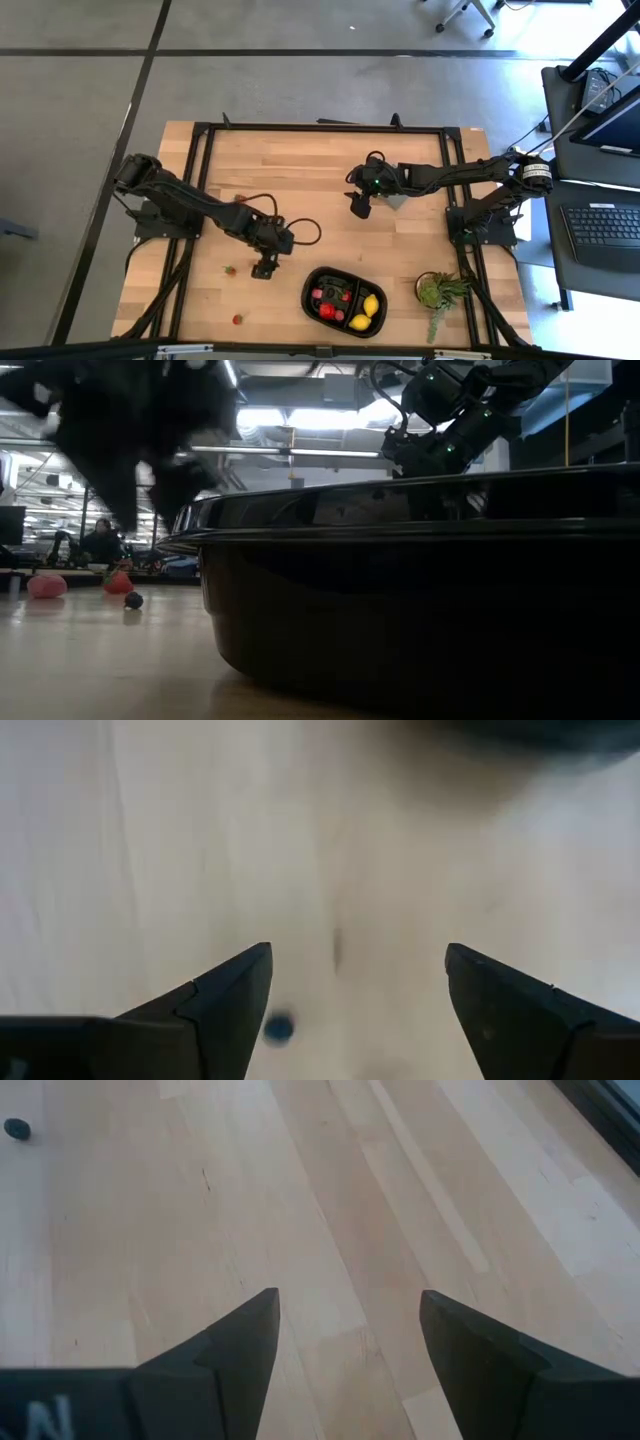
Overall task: Pick and placing Produce into tupperware
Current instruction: Put the blueberry into the black bin
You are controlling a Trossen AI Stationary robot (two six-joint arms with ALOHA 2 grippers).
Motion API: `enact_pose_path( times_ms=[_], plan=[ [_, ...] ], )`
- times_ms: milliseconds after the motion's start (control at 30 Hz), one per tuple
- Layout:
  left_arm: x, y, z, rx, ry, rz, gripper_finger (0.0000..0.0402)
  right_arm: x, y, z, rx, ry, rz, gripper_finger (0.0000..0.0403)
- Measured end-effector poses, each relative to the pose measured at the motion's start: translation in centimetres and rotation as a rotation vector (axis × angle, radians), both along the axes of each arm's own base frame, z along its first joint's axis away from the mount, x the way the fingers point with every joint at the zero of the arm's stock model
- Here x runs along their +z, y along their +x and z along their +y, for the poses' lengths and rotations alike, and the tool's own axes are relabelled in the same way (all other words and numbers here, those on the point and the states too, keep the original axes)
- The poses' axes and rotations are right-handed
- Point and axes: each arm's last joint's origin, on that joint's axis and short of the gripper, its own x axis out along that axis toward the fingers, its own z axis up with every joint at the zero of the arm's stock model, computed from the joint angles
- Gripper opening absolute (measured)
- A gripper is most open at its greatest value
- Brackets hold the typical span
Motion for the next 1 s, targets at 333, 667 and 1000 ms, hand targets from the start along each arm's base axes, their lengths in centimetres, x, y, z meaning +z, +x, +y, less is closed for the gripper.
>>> enact_pose_path(
  times_ms=[333, 667, 1000],
  plan=[
    [-3.7, -2.1, 1.0, 0.129, 0.051, 0.08, 0.0269, 0.1, 0.1, 0.0, 0.001, -0.004, -0.015, 0.0243],
    [-4.6, -2.4, 1.2, 0.139, 0.064, 0.056, 0.0244, 0.2, 0.2, 0.0, 0.001, -0.007, -0.031, 0.0244],
    [-5.3, -2.9, 1.4, 0.186, 0.05, 0.071, 0.0224, 0.2, 0.2, 0.0, 0.001, -0.007, -0.032, 0.0244]
  ],
)
